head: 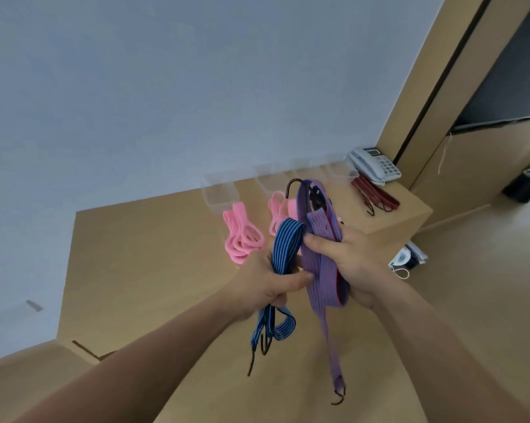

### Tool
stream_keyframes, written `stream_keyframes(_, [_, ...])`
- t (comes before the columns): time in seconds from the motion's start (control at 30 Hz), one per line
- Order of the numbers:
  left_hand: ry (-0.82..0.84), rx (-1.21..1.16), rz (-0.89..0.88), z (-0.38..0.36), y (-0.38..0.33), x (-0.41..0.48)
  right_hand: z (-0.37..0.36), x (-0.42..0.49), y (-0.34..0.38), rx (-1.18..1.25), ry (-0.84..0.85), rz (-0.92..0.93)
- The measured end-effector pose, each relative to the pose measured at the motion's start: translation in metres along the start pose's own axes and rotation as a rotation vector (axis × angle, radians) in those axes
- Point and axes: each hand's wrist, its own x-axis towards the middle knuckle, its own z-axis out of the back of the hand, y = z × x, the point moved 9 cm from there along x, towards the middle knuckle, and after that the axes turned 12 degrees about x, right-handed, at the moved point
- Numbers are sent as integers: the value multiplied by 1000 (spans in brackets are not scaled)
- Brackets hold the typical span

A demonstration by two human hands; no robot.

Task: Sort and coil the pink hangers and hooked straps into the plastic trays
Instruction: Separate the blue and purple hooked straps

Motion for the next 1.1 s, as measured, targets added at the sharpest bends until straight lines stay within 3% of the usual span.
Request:
stream_keyframes(0.17, [13, 135, 36, -9, 6, 8, 8, -9, 6, -139, -26, 34])
stream_keyframes(0.3, [-142, 251, 61, 13, 7, 12, 38, -24, 13, -434, -206, 106])
stream_keyframes(0.37, [-276, 309, 58, 35, 5, 16, 52, -33, 16, -369, -229, 123])
stream_keyframes(0.47, [-407, 376, 27, 60, -1, 22, 56, -45, 15, -170, -111, 103])
stream_keyframes(0.67, [-335, 405, -113, 57, -32, 40, 51, -62, -1, -170, 127, -102])
stream_keyframes(0.8, [-53, 691, -384, -3, -49, 28, 71, -53, 16, -92, -232, 116])
stream_keyframes(0.87, [-33, 655, -342, -13, -38, 30, 80, -50, 12, 45, -339, 141])
stream_keyframes(0.93, [-31, 598, -257, -16, -25, 38, 85, -47, 6, 255, -327, 155])
stream_keyframes(1.1, [-176, 572, -95, -6, -18, 60, 100, -37, 4, 412, -119, 126])
